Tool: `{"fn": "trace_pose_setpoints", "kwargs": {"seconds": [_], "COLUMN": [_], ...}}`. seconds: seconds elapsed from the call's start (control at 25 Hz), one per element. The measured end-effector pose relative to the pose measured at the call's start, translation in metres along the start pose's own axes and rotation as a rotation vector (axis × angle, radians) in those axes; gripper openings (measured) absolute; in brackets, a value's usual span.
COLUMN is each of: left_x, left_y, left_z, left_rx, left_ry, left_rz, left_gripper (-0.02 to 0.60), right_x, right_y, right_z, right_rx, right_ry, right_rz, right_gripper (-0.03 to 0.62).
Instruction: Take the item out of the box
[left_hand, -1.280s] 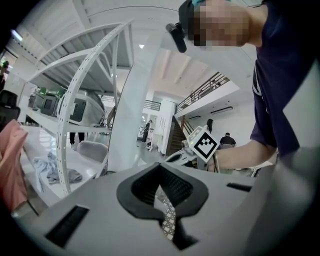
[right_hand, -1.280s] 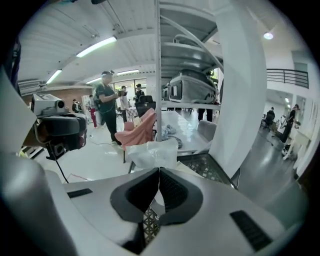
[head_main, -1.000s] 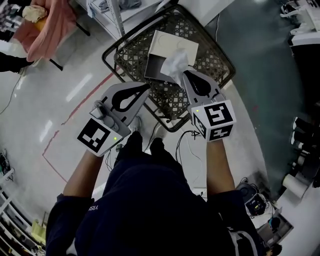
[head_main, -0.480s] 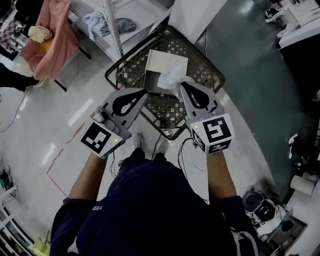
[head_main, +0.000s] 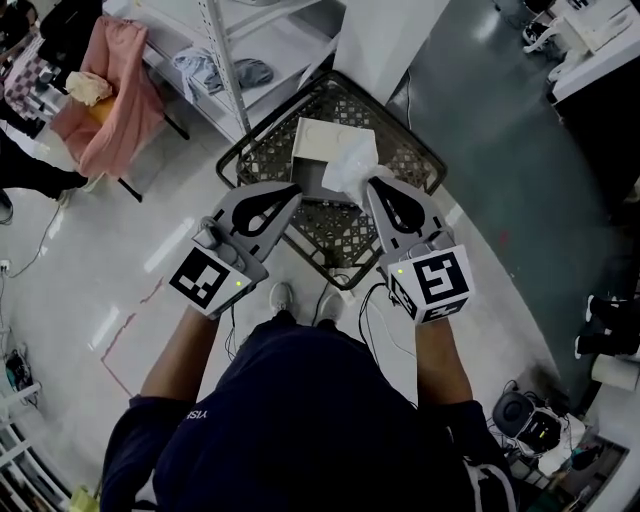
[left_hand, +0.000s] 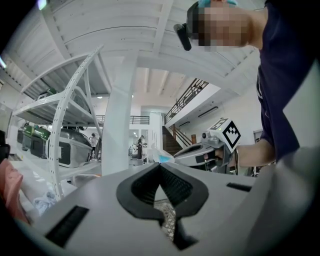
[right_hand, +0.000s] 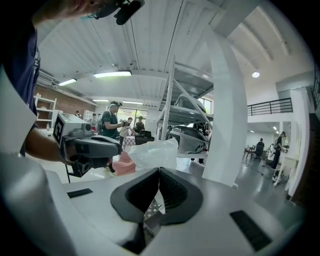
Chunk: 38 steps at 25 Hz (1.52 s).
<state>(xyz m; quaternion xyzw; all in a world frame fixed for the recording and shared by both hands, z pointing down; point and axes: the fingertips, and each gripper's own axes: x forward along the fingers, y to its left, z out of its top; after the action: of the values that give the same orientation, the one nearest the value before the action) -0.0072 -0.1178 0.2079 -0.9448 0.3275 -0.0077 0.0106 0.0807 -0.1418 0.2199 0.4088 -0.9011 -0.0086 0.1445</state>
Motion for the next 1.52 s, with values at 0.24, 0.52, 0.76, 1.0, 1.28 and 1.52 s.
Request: {"fn": "trace_pose_setpoints", "kwargs": {"seconds": [0.24, 0.52, 0.76, 1.0, 1.28, 1.52], "left_x": [0.005, 0.014, 0.023, 0.028, 0.033, 0.033], "left_y": [-0.01, -0.02, -0.021, -0.021, -0.024, -0.032], "left_z": [0.003, 0.006, 0.008, 0.012, 0.01, 0.011], "left_rx": [0.01, 0.015, 0.017, 0.02, 0.019, 0.023], "left_ry": [-0.003, 0.0, 0.001, -0.002, -0.001, 0.0], "left_rz": [-0.014, -0.022, -0.02, -0.013, -0.004, -0.007], "left_gripper": [0.006, 0.006, 0.006, 0.006, 0.006, 0.006], "right_x": [-0.012, -0.024, -0.024, -0.026, -0.028, -0.034], "right_y": [0.001, -0.004, -0.008, -0.012, -0.017, -0.016], "right_z": [0.008, 0.016, 0.017, 0.019, 0.017, 0.017], "right_rx": [0.015, 0.012, 0.022, 0.018, 0.013, 0.01], "right_ry": [-0.048, -0.081, -0.091, -0.094, -0.097, -0.093], "right_rz": [-0.014, -0.016, -0.005, 0.006, 0.017, 0.02], "right_gripper": [0.025, 0.025, 0.025, 0.025, 0.025, 0.025]}}
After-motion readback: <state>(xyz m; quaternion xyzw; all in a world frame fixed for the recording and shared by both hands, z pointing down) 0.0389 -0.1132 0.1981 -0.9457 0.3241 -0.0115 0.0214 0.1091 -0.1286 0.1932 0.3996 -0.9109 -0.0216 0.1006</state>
